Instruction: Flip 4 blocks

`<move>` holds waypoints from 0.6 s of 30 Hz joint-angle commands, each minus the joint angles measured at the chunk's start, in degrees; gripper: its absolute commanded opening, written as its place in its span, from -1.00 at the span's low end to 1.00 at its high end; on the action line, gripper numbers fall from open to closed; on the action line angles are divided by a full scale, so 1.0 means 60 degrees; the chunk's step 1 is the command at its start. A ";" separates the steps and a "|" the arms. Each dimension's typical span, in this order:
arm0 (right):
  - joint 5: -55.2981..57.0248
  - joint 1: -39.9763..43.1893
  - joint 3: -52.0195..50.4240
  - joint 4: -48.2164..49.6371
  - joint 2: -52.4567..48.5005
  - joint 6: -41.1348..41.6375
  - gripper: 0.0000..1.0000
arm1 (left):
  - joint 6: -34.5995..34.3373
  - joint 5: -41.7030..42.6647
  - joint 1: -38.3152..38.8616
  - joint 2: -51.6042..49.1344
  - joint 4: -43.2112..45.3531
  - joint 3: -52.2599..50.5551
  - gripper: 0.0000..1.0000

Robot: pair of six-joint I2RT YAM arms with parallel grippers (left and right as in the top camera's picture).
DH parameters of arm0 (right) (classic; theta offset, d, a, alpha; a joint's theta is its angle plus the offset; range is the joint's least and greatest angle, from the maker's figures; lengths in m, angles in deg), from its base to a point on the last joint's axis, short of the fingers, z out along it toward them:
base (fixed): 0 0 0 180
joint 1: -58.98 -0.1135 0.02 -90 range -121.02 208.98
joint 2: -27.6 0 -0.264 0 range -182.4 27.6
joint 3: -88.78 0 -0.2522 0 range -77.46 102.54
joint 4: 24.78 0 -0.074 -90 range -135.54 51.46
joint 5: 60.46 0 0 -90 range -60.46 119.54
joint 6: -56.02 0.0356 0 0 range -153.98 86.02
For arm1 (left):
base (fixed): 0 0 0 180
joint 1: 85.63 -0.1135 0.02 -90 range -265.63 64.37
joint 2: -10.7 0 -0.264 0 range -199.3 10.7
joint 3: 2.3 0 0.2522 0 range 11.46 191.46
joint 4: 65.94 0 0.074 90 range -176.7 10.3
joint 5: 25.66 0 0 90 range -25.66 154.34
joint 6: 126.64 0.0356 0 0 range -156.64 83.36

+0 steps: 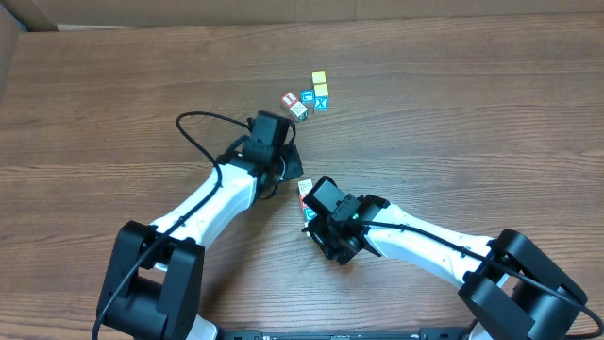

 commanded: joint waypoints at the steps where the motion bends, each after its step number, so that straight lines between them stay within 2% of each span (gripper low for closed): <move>1: 0.0168 0.0219 0.0466 -0.0044 0.0525 -0.1333 -0.71 | 0.0182 0.0240 -0.0259 0.0157 -0.0492 0.0510 -0.78; 3: 0.0178 0.0353 0.0586 -0.0197 0.0692 -0.2036 -0.83 | 0.0182 0.0244 -0.0433 0.0189 -0.0984 0.0743 -0.90; 5: 0.0160 0.0528 0.0681 -0.0200 0.0885 -0.3056 -0.93 | 0.0189 0.0248 -0.0616 0.0200 -0.1446 0.0969 -0.92; 11: 0.0106 0.1071 0.0889 -0.0229 0.1129 -0.6776 -0.93 | 0.0193 0.0565 -0.1133 0.0204 -0.2732 0.1344 -0.92; 18: 0.1224 0.1402 0.0885 -0.0393 0.0707 -0.7031 -0.93 | 0.0189 0.0849 -0.1122 0.0200 -0.4164 0.1231 -0.92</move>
